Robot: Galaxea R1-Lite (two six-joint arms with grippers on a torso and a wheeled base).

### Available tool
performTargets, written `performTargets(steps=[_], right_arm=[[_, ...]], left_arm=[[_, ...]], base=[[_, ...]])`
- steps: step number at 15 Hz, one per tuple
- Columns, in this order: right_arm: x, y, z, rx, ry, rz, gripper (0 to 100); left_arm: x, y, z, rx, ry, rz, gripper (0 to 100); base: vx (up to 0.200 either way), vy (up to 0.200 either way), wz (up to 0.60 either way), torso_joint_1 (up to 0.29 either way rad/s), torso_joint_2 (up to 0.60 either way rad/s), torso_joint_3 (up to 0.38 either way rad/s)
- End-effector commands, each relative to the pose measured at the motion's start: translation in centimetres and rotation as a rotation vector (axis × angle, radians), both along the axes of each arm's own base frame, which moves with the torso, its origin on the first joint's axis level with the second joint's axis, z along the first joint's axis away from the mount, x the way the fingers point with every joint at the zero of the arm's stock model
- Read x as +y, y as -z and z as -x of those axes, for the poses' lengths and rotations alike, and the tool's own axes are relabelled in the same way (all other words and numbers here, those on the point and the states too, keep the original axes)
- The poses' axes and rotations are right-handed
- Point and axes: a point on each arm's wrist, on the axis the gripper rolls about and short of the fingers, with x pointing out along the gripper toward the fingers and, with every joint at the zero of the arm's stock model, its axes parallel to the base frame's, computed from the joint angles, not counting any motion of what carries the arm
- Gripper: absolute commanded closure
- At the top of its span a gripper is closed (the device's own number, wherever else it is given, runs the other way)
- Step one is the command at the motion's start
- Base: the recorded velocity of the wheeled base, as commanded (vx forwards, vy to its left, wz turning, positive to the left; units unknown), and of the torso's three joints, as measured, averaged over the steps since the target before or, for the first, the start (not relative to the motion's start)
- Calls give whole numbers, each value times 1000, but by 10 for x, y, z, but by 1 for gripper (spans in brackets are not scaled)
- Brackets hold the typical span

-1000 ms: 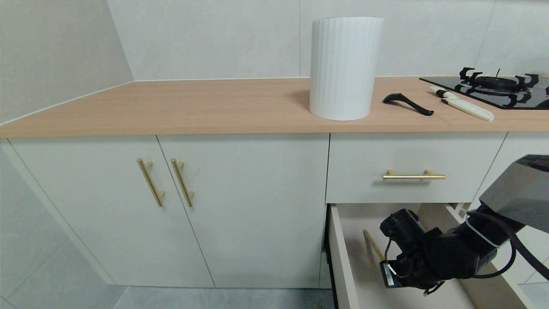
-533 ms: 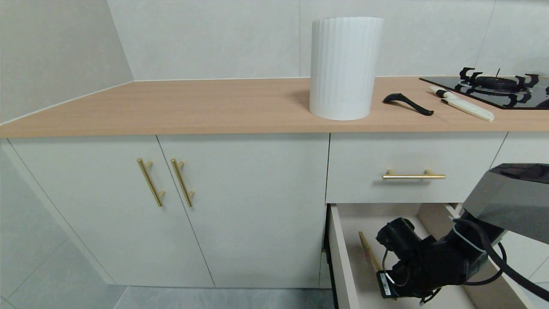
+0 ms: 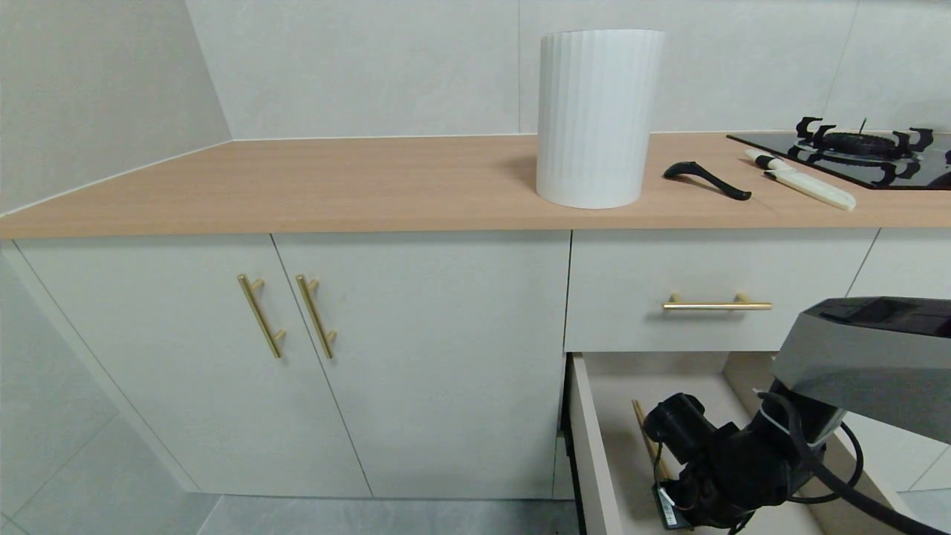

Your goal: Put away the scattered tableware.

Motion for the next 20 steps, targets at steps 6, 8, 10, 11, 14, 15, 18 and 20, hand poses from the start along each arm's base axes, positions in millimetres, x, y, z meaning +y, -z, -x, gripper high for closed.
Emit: performTargets(steps=[6,8,10,11,14,15,18,20], right_arm=[[1,2,0,-6,-1,-4,100],[1,2,0,-5,-1,-3,0],[1,2,0,-6,-1,-5,0],[1,2,0,-5,-1,-6,0],[1,1,0,-5,-2,-10,0],[1,0,0,-7,-1,-13,0],[0,-9,-2,-36,5,-25,0],[-8,-57,0,-154,26,-91,0]], left_arm=[[0,0,0,0,-1,0,0],[0,0,0,1,-1,0,0],[0,0,0,1,-1,0,0],[0,0,0,1,-1,0,0],[0,0,0,1,-1,0,0],[0,0,0,1,-1,0,0],[0,0,0,1,-1,0,0],[0,0,0,1,-1,0,0]], base=[[0,0,0,0,0,0],[0,0,0,0,0,0],[0,0,0,0,0,0],[0,0,0,0,0,0],[0,0,0,0,0,0],[0,0,0,0,0,0],[0,0,0,0,0,0],[0,0,0,0,0,0]])
